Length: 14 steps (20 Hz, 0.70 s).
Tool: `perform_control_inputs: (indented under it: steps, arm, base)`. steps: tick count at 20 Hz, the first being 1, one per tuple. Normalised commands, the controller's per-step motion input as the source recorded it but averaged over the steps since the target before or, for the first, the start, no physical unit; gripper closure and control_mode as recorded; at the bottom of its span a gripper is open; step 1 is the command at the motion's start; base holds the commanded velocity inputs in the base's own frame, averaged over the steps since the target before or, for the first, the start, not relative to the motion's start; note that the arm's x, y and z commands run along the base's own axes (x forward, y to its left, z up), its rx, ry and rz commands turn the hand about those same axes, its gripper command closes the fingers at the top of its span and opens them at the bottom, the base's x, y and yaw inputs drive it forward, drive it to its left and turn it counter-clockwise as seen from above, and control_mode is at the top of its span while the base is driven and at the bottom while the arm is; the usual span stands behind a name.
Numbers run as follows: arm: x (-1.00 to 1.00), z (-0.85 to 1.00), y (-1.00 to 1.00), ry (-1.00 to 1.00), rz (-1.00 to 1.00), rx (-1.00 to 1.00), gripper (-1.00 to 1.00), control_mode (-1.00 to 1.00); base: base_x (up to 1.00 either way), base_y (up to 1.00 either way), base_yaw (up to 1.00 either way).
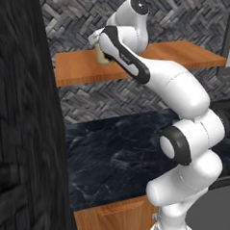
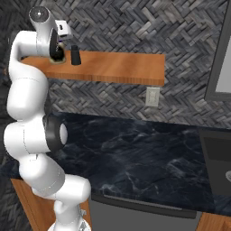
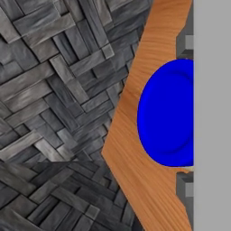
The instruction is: Collect the turmeric, mayonnaise, and shaker from the cabinet and place them next to the stove.
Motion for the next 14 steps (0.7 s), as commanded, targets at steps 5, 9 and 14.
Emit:
perform_control_inputs:
  steps: [5, 9, 14]
  arm:
    - [-0.07, -0.01, 0.0, 0.0, 0.0, 0.0, 1.0, -1.0]
    - [-0.2, -0.05, 0.0, 0.0, 0.0, 0.0, 1.0, -1.0]
    - [-0.53, -0.15, 0.0, -0.03, 0.0, 0.0, 1.0, -1.0]
  base:
    - [0.0, 0.0, 0.0]
    - [0.0, 0.0, 0.0]
    - [0.0, 0.0, 0.0]
